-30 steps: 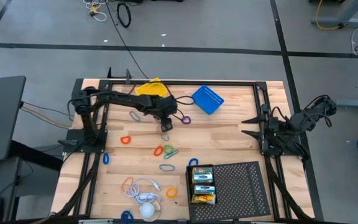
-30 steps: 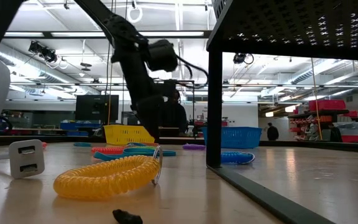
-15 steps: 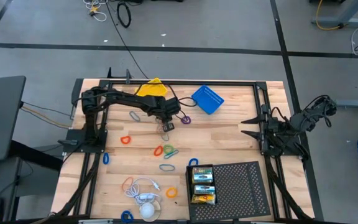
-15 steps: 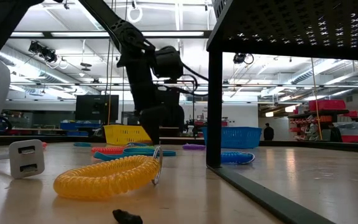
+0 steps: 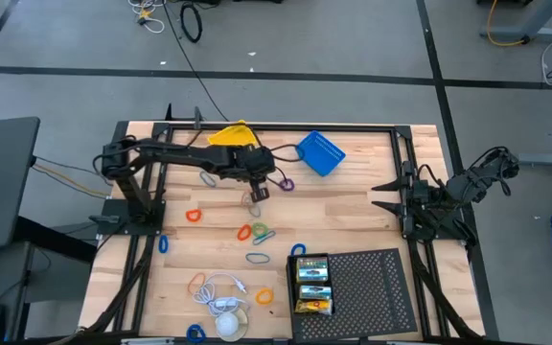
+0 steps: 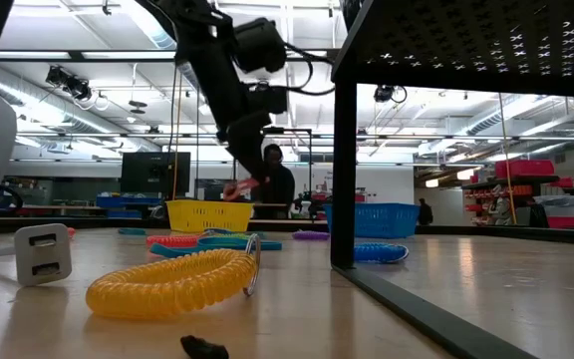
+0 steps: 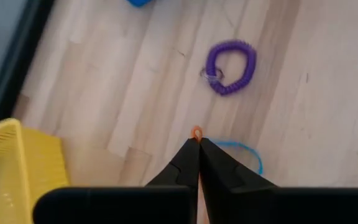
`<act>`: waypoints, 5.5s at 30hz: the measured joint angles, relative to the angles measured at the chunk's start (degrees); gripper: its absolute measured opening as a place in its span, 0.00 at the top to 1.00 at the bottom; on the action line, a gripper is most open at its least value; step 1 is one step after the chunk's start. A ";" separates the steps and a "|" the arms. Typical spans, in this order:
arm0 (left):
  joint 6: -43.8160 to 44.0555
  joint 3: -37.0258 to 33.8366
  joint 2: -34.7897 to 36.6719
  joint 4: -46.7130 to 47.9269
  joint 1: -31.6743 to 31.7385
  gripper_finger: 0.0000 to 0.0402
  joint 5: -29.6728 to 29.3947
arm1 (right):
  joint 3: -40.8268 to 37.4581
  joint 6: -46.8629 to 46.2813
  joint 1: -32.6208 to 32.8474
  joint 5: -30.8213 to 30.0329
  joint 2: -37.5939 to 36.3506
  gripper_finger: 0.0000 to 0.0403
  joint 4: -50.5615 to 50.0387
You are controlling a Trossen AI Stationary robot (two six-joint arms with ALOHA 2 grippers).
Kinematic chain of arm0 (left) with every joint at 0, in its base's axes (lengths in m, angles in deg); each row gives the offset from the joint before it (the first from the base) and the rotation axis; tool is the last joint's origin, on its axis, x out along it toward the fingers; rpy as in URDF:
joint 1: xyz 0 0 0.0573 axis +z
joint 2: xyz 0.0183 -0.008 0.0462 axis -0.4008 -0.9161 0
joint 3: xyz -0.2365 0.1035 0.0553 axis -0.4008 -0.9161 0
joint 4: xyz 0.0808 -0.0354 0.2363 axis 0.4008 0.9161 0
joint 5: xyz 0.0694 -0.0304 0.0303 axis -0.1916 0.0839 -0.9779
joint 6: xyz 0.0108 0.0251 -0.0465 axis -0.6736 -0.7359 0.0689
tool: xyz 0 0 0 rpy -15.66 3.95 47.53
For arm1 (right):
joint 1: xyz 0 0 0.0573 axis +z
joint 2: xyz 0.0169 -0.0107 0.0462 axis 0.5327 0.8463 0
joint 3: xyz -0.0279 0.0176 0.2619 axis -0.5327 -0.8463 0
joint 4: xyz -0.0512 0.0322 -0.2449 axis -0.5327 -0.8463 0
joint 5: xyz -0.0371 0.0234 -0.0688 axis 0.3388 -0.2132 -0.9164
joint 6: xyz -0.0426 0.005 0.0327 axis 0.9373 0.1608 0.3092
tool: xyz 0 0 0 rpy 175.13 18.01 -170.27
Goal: Pick & Place Office Desk Supplies
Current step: Put the orange rubber band into the yellow basket, then put the blue rubber band into the yellow basket
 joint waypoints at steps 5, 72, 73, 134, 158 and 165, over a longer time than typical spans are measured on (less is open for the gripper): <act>-2.01 0.00 1.49 0.46 0.02 0.98 1.00 | -0.02 0.00 0.00 0.04 0.00 0.56 -0.04; -0.91 -15.81 15.63 9.19 18.64 0.52 20.26 | -0.02 -1.49 0.02 1.79 0.02 0.56 -2.53; 0.37 -16.59 15.63 7.11 17.88 0.52 22.15 | -0.01 -1.48 0.02 1.79 0.02 0.56 -2.55; -4.45 -2.66 -7.49 -5.34 -2.99 0.99 1.81 | -0.01 -0.39 0.02 -0.04 0.02 0.56 -1.02; -5.54 -0.83 -11.63 -0.60 -1.03 0.50 10.42 | -0.02 -0.85 0.00 -0.02 0.02 0.56 -0.87; -5.39 -0.77 -12.06 -0.58 -1.27 0.76 9.65 | -0.01 -0.83 0.02 -0.02 0.02 0.56 -0.83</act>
